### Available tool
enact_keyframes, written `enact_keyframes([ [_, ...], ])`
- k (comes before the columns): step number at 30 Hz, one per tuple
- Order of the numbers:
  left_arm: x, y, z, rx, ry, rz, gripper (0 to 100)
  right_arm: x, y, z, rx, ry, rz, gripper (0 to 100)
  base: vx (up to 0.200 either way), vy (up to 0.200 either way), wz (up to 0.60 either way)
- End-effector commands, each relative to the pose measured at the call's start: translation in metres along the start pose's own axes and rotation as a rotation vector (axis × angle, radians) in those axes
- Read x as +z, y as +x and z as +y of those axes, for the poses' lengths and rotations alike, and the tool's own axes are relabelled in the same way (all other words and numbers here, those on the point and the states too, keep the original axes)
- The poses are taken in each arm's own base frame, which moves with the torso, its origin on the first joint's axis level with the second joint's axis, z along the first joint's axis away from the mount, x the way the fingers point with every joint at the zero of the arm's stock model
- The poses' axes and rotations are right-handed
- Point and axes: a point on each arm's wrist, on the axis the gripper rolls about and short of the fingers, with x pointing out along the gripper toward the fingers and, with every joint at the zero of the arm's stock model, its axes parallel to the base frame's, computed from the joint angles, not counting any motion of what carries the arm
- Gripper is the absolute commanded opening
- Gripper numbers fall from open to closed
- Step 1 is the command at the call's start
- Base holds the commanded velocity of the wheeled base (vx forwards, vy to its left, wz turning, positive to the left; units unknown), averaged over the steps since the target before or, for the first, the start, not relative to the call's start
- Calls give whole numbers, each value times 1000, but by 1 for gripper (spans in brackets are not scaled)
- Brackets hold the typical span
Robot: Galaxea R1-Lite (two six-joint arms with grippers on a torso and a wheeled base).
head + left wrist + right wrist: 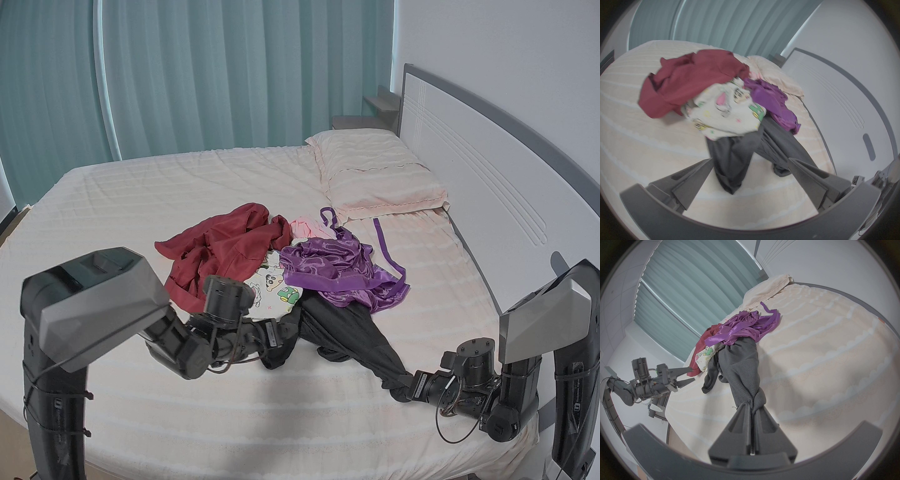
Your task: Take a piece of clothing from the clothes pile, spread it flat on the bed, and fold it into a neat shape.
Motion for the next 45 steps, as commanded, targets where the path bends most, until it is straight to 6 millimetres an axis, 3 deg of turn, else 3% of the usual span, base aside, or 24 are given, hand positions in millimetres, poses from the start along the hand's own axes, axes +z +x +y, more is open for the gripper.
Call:
enact_keyframes([
  [1,-35,40,-18,-14,49,82,100,0,0,1,8,-4,-5,0,0,0,0],
  [4,-44,53,-21,10,64,95,100,-2,1,1,6,-5,-1,0,0,0,0],
  [14,-43,55,-13,120,62,91,100,-4,3,-2,-5,-12,10,0,0,0,0],
  [33,-20,20,-18,239,103,134,100,-5,3,-2,-5,-18,12,0,0,0,0],
  [45,-37,50,-2,302,107,129,100,-6,3,-1,-1,-24,15,0,0,0,0],
])
